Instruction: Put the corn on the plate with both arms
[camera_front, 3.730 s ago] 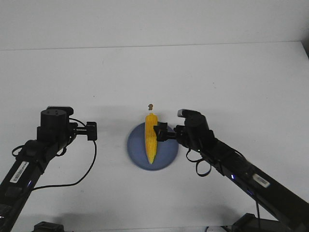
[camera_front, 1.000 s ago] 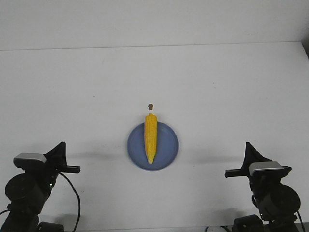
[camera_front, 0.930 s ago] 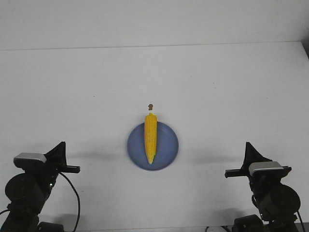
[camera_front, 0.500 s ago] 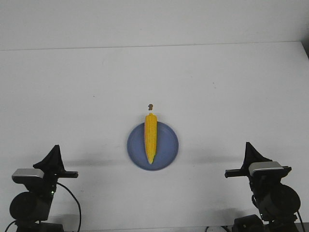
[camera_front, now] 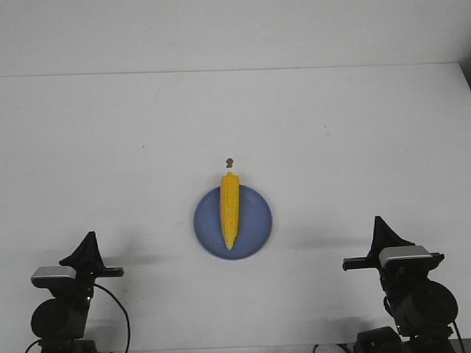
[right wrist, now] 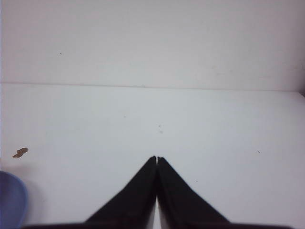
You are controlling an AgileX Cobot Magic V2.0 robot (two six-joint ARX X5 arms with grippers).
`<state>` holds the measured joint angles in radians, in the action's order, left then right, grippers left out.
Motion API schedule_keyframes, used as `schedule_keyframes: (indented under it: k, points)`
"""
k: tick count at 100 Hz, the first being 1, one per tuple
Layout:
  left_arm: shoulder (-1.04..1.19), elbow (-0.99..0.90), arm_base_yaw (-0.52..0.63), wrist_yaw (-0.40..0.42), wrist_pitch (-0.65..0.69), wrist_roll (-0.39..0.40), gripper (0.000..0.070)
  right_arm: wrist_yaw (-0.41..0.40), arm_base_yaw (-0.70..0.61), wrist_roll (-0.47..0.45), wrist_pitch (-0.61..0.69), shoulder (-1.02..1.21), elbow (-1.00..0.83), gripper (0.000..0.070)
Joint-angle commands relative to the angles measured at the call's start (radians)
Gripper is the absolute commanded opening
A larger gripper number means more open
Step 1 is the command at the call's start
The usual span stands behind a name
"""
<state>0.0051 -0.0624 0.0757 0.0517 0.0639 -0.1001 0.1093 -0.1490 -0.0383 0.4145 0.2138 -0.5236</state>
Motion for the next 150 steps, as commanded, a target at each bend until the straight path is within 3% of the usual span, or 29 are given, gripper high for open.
schedule_keyframes:
  k: [1,17,126,150]
  points:
    - [-0.002,0.013,-0.005,0.001,0.027,-0.008,0.0015,0.004,-0.001,0.003,-0.011,0.001,-0.009,0.0]
    - [-0.002,0.048,-0.005,0.0,0.076,-0.007,0.0015,0.003,-0.001,0.003,-0.011,0.001,-0.009,0.0]
    - [-0.002,0.048,-0.005,-0.003,0.07,0.005,0.0015,0.003,-0.001,0.013,-0.011,0.001,-0.008,0.0]
    - [-0.002,0.048,-0.005,-0.003,0.07,0.005,0.0015,0.019,0.02,0.036,-0.078,-0.042,0.055,0.0]
